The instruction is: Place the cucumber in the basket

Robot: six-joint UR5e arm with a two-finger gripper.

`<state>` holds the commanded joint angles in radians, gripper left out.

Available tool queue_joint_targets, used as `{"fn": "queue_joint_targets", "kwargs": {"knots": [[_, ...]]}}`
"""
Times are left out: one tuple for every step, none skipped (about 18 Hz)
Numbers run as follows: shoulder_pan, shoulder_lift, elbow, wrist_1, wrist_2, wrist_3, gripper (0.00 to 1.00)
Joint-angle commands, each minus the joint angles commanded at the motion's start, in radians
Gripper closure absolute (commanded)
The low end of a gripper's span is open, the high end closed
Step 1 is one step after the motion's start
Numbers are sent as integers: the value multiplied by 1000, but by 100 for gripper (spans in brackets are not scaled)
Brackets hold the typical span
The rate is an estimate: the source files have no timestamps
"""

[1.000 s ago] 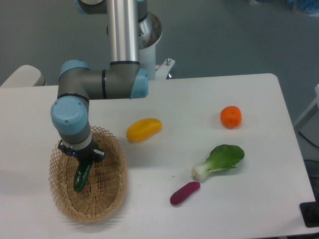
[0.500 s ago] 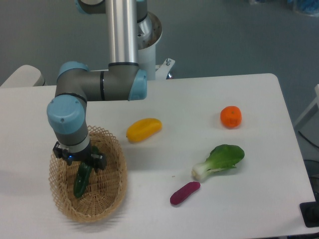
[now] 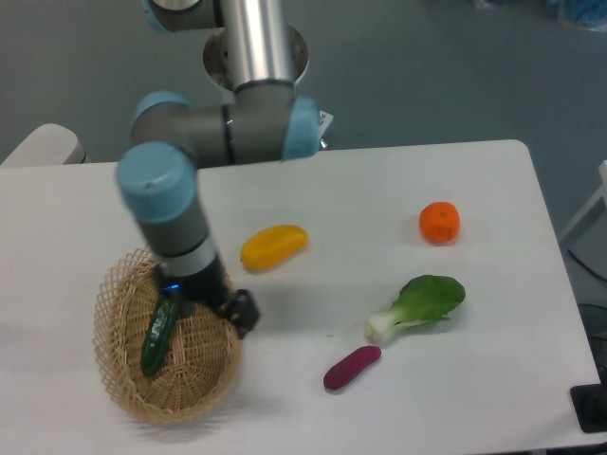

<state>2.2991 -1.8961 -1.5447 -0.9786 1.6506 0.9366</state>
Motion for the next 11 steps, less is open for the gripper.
{"fn": "queue_joint_targets", "kwargs": {"knots": [[31, 2, -3, -3, -2, 71, 0], [60, 2, -8, -3, -2, 144, 0], [86, 9, -9, -5, -2, 221, 0], [111, 28, -17, -6, -3, 290, 0], [137, 37, -29, -14, -11, 351, 0], [164, 43, -35, -20, -24, 410, 0], [187, 55, -40, -28, -40, 457, 0], [213, 66, -60, -34, -51, 503, 0], [236, 78, -78, -34, -60, 545, 0], [249, 83, -89, -34, -69, 577, 0], [253, 86, -95, -32, -78, 588, 0]]}}
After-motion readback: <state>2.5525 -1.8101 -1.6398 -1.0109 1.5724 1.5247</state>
